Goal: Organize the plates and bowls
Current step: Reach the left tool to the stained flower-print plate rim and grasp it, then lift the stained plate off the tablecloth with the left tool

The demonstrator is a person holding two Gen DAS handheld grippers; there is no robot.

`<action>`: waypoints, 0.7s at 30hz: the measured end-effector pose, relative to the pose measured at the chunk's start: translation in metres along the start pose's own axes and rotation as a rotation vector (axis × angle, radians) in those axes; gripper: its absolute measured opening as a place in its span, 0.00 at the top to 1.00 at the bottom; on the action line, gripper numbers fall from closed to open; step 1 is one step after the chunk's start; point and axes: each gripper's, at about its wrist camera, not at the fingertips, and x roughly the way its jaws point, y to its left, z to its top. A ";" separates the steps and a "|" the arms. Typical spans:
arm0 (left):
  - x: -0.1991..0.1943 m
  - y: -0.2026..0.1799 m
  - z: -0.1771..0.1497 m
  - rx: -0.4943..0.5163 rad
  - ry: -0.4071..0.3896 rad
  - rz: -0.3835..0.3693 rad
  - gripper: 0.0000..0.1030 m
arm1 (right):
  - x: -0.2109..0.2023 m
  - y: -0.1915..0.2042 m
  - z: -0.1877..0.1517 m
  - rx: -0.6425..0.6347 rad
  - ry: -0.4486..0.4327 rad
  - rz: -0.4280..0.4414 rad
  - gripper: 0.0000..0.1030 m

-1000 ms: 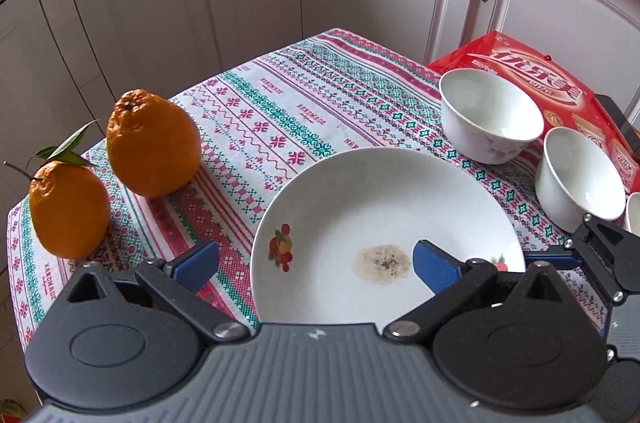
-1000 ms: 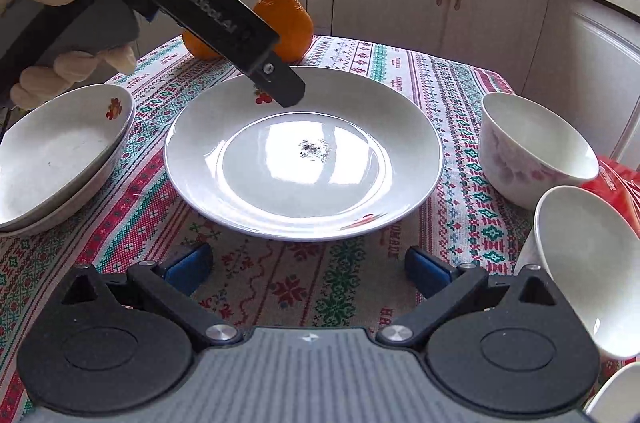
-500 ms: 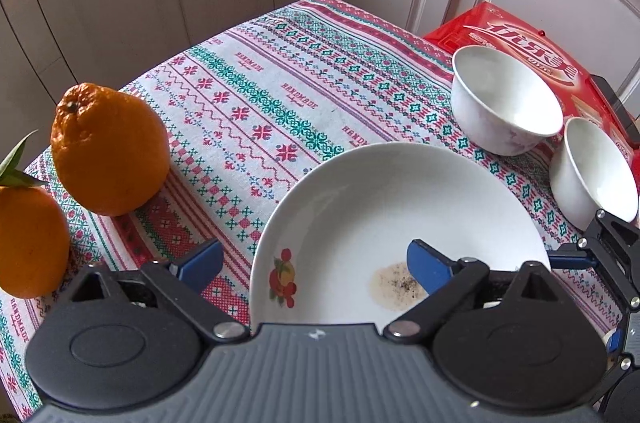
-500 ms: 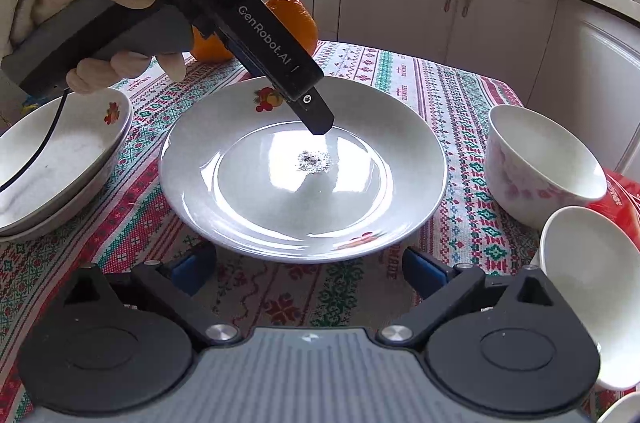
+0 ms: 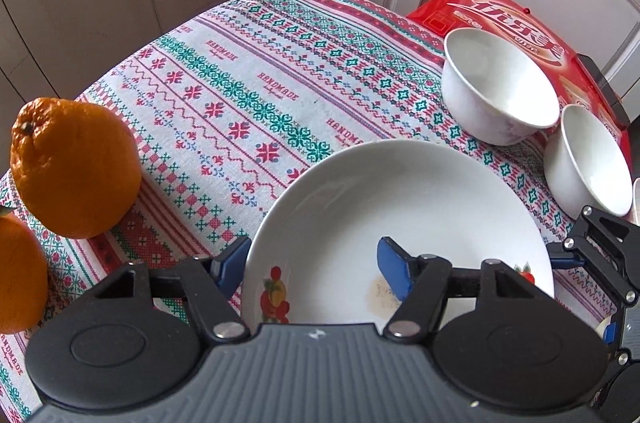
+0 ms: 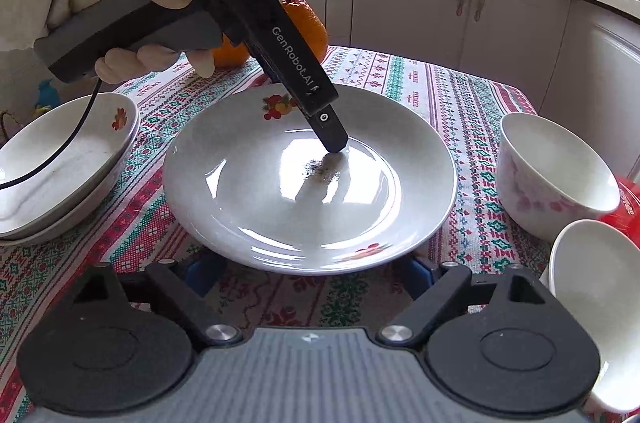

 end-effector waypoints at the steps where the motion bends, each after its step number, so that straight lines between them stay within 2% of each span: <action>1: 0.000 -0.001 0.001 0.004 0.002 -0.001 0.35 | 0.000 0.000 0.001 0.001 0.001 0.000 0.11; 14: -0.002 -0.004 -0.001 0.034 0.031 -0.020 0.36 | -0.003 0.001 0.002 -0.015 0.015 -0.004 0.12; 21: -0.017 -0.009 -0.010 0.027 0.018 -0.016 0.36 | -0.012 0.005 0.003 -0.027 0.018 0.007 0.12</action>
